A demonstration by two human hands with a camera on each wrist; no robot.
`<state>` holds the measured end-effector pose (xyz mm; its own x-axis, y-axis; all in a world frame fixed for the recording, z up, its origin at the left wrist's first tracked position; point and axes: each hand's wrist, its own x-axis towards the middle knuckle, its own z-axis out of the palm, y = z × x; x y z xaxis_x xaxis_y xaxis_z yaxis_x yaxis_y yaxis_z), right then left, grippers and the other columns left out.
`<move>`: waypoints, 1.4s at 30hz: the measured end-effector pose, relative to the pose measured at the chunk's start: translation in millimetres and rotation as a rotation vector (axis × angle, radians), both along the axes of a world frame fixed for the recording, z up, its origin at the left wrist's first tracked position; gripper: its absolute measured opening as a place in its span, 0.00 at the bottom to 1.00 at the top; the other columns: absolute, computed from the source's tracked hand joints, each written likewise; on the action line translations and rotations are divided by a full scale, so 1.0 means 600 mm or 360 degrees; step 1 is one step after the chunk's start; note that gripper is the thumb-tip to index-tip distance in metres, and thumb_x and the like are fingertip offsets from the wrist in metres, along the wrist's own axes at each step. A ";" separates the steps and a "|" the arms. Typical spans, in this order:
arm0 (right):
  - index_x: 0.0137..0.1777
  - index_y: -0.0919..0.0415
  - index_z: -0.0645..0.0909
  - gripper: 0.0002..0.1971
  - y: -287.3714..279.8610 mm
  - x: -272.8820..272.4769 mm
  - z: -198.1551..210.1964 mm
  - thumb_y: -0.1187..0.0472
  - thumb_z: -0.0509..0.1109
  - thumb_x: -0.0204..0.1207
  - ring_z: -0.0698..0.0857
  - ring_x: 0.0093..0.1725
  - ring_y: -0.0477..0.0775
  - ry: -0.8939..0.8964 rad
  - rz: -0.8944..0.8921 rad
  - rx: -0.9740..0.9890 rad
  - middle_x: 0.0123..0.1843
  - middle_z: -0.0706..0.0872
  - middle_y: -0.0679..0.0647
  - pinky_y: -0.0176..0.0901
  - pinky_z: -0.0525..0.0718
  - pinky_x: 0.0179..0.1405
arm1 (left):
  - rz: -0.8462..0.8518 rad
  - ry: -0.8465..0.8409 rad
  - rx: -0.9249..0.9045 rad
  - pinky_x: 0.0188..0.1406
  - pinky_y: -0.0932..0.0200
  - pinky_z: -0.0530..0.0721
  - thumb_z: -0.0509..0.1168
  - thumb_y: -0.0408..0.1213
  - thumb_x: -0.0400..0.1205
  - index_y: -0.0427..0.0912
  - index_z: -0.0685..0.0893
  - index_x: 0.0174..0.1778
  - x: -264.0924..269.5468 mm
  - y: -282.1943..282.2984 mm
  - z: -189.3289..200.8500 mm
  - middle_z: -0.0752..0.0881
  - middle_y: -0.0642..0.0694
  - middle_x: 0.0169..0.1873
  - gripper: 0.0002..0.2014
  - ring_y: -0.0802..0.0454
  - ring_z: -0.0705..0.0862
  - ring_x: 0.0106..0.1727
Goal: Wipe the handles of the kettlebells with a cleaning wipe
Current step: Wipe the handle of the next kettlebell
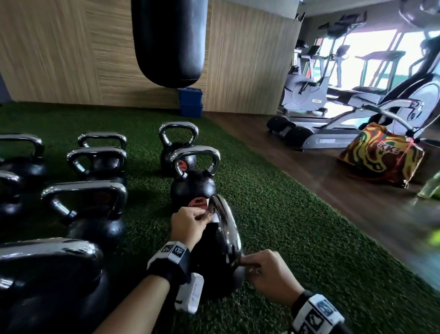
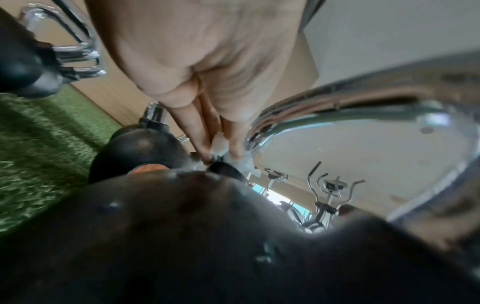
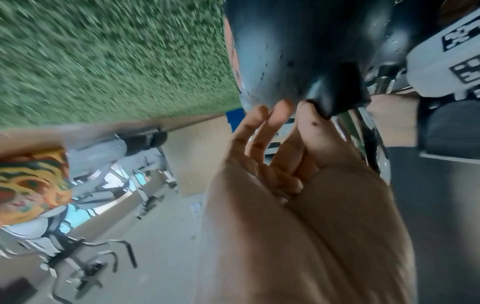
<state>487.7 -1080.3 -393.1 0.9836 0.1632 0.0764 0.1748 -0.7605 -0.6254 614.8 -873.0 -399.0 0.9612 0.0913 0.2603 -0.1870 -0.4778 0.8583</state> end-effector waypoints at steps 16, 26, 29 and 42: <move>0.86 0.59 0.62 0.28 0.058 0.115 -0.009 0.57 0.62 0.87 0.68 0.83 0.59 0.0337 0.0100 -0.0058 0.85 0.68 0.60 0.49 0.68 0.82 | -0.0181 0.0059 -0.0221 0.36 0.71 0.83 0.77 0.42 0.79 0.50 0.95 0.50 0.016 -0.011 0.022 0.92 0.52 0.27 0.05 0.68 0.88 0.30; 0.88 0.56 0.57 0.31 0.057 0.117 -0.024 0.56 0.63 0.87 0.61 0.86 0.55 0.0334 0.0012 -0.0034 0.88 0.60 0.56 0.47 0.65 0.83 | -0.0270 0.0095 -0.0595 0.63 0.45 0.89 0.79 0.43 0.78 0.41 0.94 0.57 0.026 -0.007 0.049 0.95 0.43 0.48 0.15 0.43 0.93 0.54; 0.88 0.57 0.57 0.31 0.058 0.116 -0.025 0.56 0.62 0.87 0.63 0.85 0.56 0.0321 0.0005 -0.0037 0.88 0.61 0.57 0.48 0.66 0.83 | -0.0348 0.0135 -0.0723 0.66 0.40 0.87 0.82 0.45 0.74 0.44 0.95 0.53 0.018 -0.002 0.069 0.95 0.46 0.50 0.15 0.45 0.93 0.56; 0.86 0.58 0.60 0.30 0.063 0.108 -0.019 0.59 0.64 0.87 0.71 0.81 0.56 0.0257 -0.0007 0.0030 0.84 0.68 0.57 0.46 0.69 0.80 | -0.0604 0.0431 -0.0555 0.41 0.63 0.89 0.85 0.36 0.70 0.42 0.94 0.37 -0.038 0.030 0.109 0.93 0.44 0.33 0.06 0.52 0.89 0.33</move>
